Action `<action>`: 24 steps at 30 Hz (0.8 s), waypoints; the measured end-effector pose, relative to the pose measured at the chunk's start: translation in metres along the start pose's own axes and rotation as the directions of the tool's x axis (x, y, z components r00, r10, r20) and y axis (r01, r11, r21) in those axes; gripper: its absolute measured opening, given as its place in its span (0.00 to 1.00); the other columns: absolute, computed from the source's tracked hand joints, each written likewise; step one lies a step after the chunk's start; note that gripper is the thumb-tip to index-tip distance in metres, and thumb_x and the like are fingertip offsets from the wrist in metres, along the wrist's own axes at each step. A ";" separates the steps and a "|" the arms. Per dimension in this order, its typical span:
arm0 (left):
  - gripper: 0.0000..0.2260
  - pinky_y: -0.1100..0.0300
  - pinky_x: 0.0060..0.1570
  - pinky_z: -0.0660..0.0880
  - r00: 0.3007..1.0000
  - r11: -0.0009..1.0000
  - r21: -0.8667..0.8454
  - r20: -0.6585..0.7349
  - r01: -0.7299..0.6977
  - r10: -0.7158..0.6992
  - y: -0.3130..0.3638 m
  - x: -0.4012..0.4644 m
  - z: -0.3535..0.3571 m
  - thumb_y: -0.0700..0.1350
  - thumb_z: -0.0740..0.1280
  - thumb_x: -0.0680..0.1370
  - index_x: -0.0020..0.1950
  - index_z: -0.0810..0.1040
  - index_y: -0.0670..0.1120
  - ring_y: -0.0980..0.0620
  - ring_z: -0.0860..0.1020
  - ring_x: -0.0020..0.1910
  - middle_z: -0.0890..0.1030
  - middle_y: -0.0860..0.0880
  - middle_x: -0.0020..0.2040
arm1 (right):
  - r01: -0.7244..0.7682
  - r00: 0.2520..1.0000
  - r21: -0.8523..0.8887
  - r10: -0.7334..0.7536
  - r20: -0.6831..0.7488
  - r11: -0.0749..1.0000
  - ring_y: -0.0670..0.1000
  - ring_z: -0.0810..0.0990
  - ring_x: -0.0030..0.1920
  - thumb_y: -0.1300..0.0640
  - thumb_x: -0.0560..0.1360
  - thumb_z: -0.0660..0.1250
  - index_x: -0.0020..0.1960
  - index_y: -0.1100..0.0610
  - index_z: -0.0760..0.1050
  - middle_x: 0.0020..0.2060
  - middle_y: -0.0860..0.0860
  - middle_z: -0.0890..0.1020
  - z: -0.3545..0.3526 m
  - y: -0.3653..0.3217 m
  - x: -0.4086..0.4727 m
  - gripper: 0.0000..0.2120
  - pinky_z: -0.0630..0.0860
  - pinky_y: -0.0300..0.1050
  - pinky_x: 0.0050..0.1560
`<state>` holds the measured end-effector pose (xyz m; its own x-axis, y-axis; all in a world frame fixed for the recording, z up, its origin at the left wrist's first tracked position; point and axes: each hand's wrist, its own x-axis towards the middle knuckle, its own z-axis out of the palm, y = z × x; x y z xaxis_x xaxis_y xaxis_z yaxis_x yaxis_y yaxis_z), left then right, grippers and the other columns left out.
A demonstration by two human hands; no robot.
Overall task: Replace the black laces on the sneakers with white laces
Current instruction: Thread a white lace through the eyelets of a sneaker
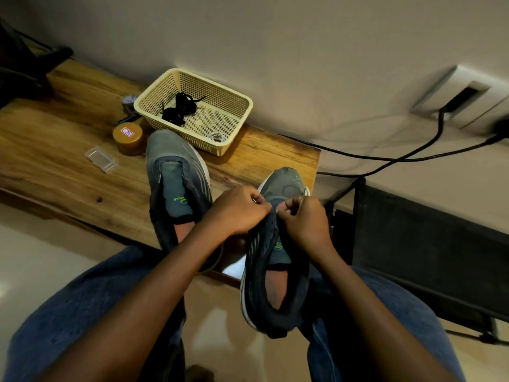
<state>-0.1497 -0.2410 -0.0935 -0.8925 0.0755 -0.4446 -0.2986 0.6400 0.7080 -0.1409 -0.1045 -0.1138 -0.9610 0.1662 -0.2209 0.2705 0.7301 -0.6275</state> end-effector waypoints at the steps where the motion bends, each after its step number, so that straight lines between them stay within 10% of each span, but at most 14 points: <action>1: 0.05 0.50 0.52 0.78 1.000 1.000 -0.017 -0.005 -0.008 0.008 -0.002 0.001 0.000 0.48 0.67 0.76 0.49 0.81 0.52 0.46 0.81 0.47 0.83 0.48 0.48 | -0.018 1.000 0.024 0.018 -0.010 1.000 0.54 0.82 0.42 0.60 0.72 0.69 0.32 0.50 0.76 0.35 0.51 0.83 0.000 0.000 -0.001 0.11 0.79 0.55 0.47; 13: 0.09 0.55 0.56 0.75 0.998 0.993 0.107 -0.033 -0.052 0.055 -0.008 0.006 0.010 0.45 0.65 0.79 0.55 0.83 0.54 0.52 0.79 0.54 0.83 0.53 0.54 | -0.144 0.987 0.150 0.153 -0.056 0.978 0.52 0.83 0.39 0.61 0.72 0.71 0.29 0.49 0.73 0.33 0.50 0.82 0.009 0.000 0.000 0.16 0.80 0.55 0.47; 24: 0.09 0.51 0.55 0.76 0.997 0.982 0.179 -0.049 -0.057 0.067 -0.006 0.002 0.009 0.47 0.65 0.79 0.56 0.82 0.55 0.49 0.78 0.56 0.82 0.51 0.57 | 0.011 0.995 -0.115 -0.022 -0.094 0.993 0.61 0.80 0.48 0.61 0.73 0.66 0.37 0.59 0.81 0.38 0.59 0.83 0.017 0.004 0.003 0.08 0.76 0.51 0.44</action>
<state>-0.1471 -0.2373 -0.1036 -0.9260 0.0804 -0.3688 -0.1818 0.7612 0.6225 -0.1414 -0.1127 -0.1294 -0.9678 0.2121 -0.1358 0.2518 0.8032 -0.5399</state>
